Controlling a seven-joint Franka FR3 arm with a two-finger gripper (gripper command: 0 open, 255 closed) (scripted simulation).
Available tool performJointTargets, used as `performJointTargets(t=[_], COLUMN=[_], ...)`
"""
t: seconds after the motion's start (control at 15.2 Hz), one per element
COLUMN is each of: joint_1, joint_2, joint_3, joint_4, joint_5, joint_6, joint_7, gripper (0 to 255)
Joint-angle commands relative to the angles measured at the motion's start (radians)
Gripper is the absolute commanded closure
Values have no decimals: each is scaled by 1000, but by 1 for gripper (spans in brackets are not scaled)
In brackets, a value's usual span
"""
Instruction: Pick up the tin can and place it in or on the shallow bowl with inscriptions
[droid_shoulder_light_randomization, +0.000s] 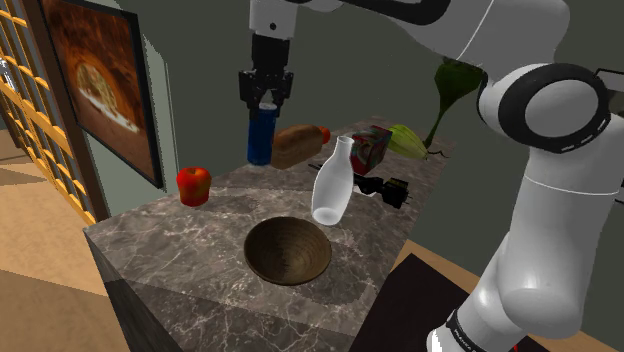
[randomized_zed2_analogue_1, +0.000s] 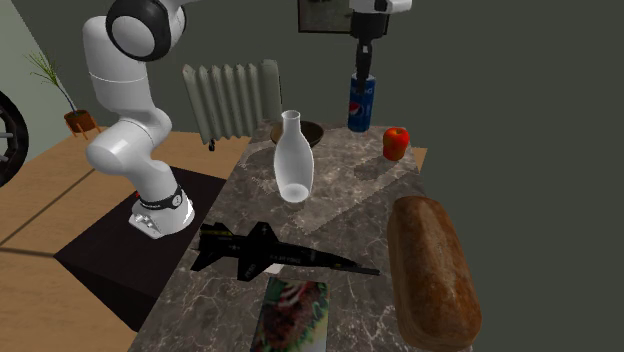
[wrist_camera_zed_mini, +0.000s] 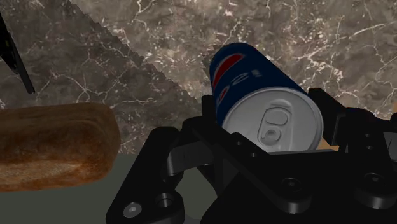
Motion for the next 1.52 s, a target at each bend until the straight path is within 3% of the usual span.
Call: performJointTargets(t=[0.0, 0.46, 0.92, 1.45], joint_1=[-3, 23, 67, 76], joint_2=[-93, -322, -508, -557], joint_3=[8, 40, 80, 84], joint_4=[-114, -350, -496, -633], joint_5=[24, 91, 158, 176], joint_6=[23, 41, 13, 104], joint_7=[15, 82, 162, 163], gripper=[255, 255, 255, 255])
